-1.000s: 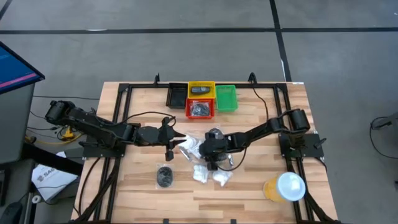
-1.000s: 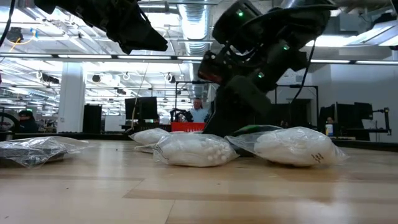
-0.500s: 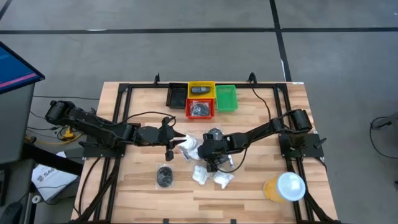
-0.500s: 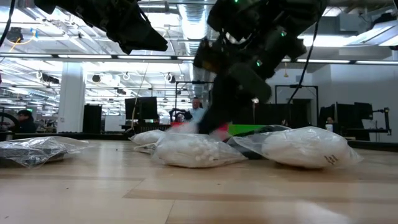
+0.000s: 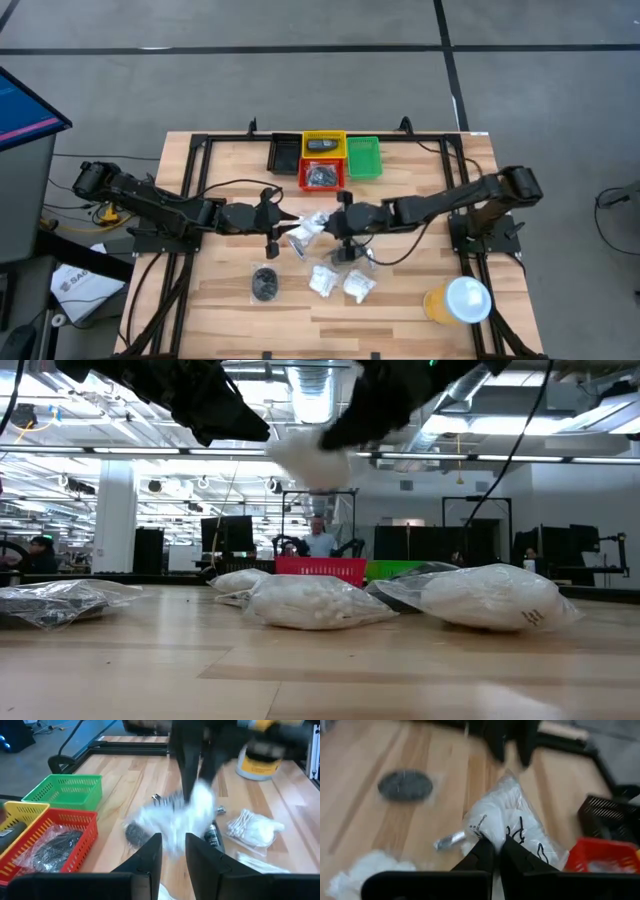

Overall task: Pick & Place Travel size toiletries
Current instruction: Put the cotton pack into the black bin

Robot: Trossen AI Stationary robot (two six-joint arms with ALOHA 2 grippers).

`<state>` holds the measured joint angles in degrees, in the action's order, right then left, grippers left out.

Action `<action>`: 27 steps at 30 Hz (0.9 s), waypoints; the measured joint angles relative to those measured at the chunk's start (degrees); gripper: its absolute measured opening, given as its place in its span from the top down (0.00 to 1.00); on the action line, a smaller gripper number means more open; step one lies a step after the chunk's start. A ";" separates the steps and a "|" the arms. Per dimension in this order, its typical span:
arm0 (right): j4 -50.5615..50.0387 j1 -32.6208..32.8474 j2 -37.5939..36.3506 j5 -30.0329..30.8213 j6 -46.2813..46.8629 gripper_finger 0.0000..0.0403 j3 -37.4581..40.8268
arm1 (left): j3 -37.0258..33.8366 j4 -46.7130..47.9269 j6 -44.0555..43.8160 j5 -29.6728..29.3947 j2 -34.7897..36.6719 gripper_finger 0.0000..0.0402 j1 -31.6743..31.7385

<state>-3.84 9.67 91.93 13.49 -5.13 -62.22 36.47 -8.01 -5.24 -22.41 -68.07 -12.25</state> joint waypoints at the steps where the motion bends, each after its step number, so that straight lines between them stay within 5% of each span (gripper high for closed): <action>1: -0.14 -0.01 -1.07 0.04 0.00 0.99 0.00 | 0.01 -0.07 0.78 0.01 -0.01 0.81 -0.01; 9: -0.10 -0.04 -5.08 0.08 0.05 0.99 -0.04 | 0.02 -4.47 9.26 -0.10 -0.01 0.79 0.00; 27: 10.05 -1.45 -5.08 -7.60 0.13 1.00 -0.04 | 0.02 -13.29 21.52 1.35 -0.02 0.49 0.76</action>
<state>6.21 8.22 86.85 5.89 -4.99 -62.26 36.49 -21.31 16.29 -21.06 -68.10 -11.49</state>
